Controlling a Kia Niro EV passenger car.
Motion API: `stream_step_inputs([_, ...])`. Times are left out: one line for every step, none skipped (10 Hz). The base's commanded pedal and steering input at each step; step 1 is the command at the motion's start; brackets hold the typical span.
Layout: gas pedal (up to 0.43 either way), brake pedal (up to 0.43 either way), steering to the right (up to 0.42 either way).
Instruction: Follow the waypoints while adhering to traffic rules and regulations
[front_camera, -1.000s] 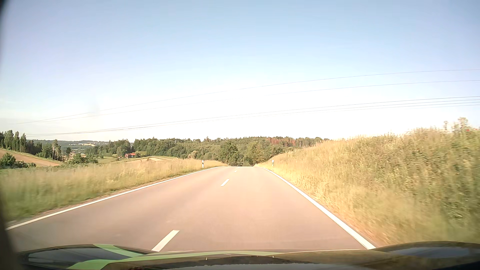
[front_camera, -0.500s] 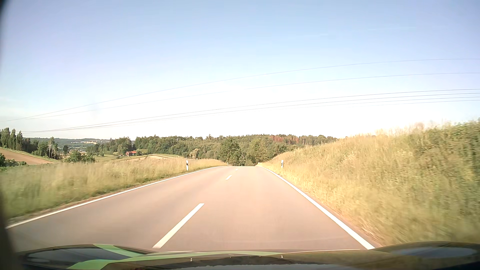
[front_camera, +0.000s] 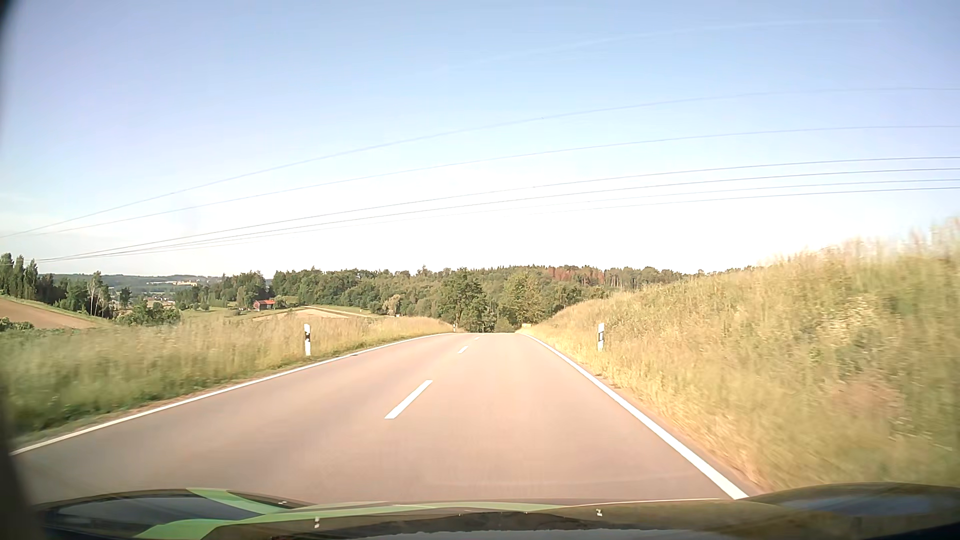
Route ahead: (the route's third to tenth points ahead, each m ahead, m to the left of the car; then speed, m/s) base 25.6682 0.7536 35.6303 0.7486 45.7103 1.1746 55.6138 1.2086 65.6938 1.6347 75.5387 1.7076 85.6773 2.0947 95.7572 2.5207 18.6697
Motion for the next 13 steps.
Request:
stream_step_inputs([0.087,0.000,-0.006])
stream_step_inputs([0.087,0.000,-0.006])
stream_step_inputs([0.098,0.000,-0.005])
stream_step_inputs([0.118,0.000,-0.005])
stream_step_inputs([0.138,0.000,-0.005])
stream_step_inputs([0.138,0.000,-0.005])
stream_step_inputs([0.150,0.000,-0.005])
stream_step_inputs([0.150,0.000,-0.005])
stream_step_inputs([0.157,0.000,-0.005])
stream_step_inputs([0.157,0.000,-0.004])
stream_step_inputs([0.150,0.000,-0.002])
stream_step_inputs([0.138,0.000,-0.001])
stream_step_inputs([0.138,0.000,0.000])
